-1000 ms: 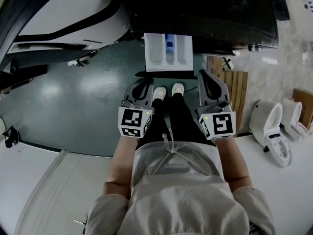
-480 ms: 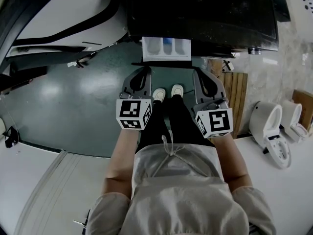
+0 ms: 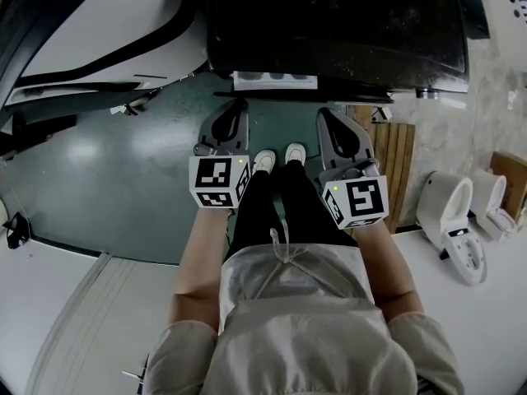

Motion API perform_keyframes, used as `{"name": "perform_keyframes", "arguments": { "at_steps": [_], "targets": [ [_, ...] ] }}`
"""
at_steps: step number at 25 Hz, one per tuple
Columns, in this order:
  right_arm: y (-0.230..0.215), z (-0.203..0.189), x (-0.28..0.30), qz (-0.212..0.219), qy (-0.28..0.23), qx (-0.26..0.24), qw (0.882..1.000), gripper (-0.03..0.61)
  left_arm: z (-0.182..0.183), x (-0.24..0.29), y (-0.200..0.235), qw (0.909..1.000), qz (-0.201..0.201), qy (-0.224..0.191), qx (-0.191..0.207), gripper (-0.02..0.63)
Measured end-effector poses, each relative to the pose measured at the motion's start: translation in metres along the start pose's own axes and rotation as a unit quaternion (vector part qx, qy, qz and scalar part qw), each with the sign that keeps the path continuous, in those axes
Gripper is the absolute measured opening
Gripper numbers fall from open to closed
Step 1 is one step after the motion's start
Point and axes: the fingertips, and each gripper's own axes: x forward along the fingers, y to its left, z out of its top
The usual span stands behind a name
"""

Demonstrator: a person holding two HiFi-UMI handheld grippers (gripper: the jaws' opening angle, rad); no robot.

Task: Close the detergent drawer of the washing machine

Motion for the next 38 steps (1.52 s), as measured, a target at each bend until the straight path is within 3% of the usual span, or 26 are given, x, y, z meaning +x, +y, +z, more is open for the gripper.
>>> {"name": "perform_keyframes", "arguments": {
  "at_steps": [15, 21, 28, 34, 38],
  "targets": [
    [-0.024, 0.009, 0.021, -0.01, 0.002, 0.015, 1.0, 0.005, 0.023, 0.03, 0.015, 0.9994, 0.008, -0.022, -0.024, 0.018],
    [-0.027, 0.008, 0.023, -0.009, 0.004, 0.016, 1.0, 0.005, 0.023, 0.03, 0.017, 0.9998, 0.014, -0.013, -0.007, 0.017],
    [-0.029, 0.012, 0.024, -0.012, 0.001, 0.01, 1.0, 0.006, 0.025, 0.036, 0.019, 0.9981, 0.02, -0.014, -0.056, 0.017],
    [-0.027, 0.012, 0.018, -0.019, 0.0, 0.008, 1.0, 0.005, 0.02, 0.036, 0.015, 0.9986, -0.011, -0.01, -0.051, 0.017],
    [-0.023, 0.019, 0.006, -0.02, -0.002, 0.011, 1.0, 0.006, 0.016, 0.022, 0.004, 0.9991, -0.033, 0.005, -0.025, 0.017]
  ]
}}
